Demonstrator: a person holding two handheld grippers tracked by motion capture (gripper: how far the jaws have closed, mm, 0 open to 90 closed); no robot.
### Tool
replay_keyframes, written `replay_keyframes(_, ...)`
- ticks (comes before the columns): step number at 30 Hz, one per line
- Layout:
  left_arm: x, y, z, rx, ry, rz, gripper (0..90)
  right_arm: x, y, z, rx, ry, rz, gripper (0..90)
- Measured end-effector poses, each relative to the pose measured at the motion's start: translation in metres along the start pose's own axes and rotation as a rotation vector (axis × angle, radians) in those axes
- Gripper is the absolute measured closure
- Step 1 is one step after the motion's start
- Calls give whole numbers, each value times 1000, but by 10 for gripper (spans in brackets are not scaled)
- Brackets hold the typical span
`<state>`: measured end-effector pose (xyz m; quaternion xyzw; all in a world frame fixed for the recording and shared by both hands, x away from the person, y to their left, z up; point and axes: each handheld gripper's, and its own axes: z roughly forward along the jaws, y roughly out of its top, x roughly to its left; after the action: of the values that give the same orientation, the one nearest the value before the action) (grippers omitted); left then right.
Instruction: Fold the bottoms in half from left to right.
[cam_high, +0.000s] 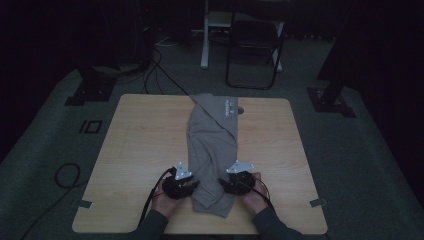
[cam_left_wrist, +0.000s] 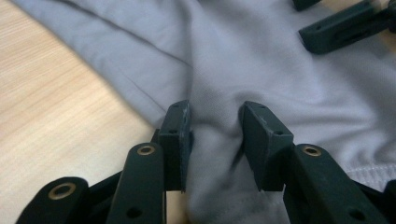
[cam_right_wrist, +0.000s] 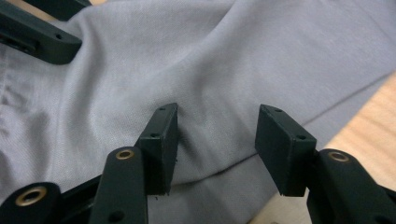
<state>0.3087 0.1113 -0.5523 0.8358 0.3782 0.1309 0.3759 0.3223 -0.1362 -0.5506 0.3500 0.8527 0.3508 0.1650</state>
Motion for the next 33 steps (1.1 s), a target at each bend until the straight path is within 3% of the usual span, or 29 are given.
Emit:
replay_keyframes(4,8,8,8,-4,-6,-18,617,-9,5,5,1,-35,26,501)
replay_keyframes(6,11,10,6,-20,-17,-37,608,-3,7,2,-5,-63,20,516)
replay_keyframes(9,13,8,-8,-84,-46,-71,606,17,6,-13,-63,-12,-16,528)
replay_keyframes(12,14,3,-21,-95,-46,-79,602,42,6,-26,-104,90,-62,584)
replay_keyframes(15,15,-7,-31,-83,-51,-93,584,61,6,-29,-106,194,-109,604)
replay_keyframes(18,16,-20,-37,-68,-56,-114,568,71,3,-22,-76,214,-123,570)
replay_keyframes(21,15,-27,-40,-49,-63,-106,544,70,-2,-14,-24,221,-108,592)
replay_keyframes(25,8,-29,-38,-33,-79,-66,521,64,-5,-19,-21,215,-100,692)
replay_keyframes(30,-3,-28,-31,16,-38,6,547,55,-9,-26,-26,218,-65,705)
replay_keyframes(31,-5,-28,-30,17,-19,19,557,53,-11,-27,-26,217,-62,705)
replay_keyframes(33,-6,-26,-28,16,-20,30,576,50,-12,-28,-26,229,-47,704)
